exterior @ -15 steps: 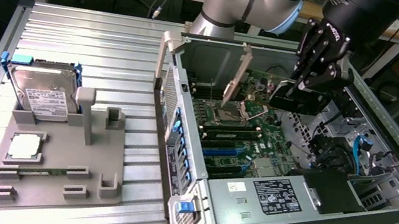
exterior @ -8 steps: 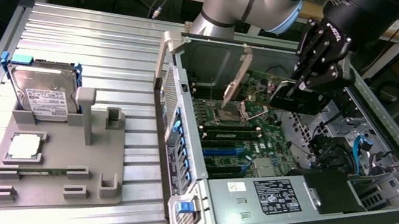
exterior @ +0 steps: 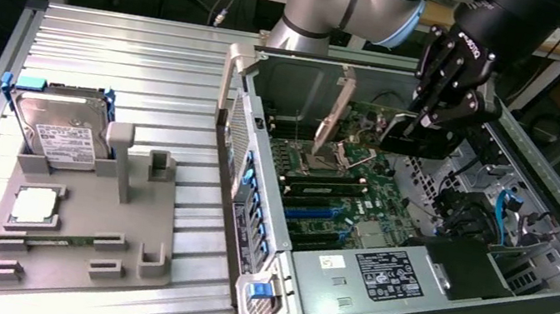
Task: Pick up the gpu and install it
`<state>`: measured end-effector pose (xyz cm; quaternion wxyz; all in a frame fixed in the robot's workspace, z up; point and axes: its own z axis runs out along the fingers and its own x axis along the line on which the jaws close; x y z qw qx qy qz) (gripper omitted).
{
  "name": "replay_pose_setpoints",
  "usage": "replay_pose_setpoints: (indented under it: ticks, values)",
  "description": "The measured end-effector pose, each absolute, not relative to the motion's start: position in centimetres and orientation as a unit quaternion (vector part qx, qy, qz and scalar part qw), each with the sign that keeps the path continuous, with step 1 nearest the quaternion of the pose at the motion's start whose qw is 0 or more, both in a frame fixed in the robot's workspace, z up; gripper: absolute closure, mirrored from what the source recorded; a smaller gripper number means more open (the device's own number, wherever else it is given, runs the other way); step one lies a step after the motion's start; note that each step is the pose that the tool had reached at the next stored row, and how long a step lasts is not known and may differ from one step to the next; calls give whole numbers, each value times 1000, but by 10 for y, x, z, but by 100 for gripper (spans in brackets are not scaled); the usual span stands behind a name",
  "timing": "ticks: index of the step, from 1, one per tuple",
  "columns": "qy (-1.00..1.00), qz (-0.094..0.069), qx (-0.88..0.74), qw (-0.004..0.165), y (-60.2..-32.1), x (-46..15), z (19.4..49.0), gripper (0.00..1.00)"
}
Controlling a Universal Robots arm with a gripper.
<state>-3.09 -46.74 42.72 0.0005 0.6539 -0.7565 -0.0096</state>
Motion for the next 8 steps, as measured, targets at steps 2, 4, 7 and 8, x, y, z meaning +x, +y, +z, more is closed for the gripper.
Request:
replay_pose_setpoints:
  ticks: [2,4,7,8]
  values:
    - [-753,-10,658,0,-467,-31,427,73]
    - [-749,-10,662,1,-467,-31,427,73]
    - [-744,-10,668,1,-467,-31,427,73]
    - [-742,-10,670,1,-467,-31,427,73]
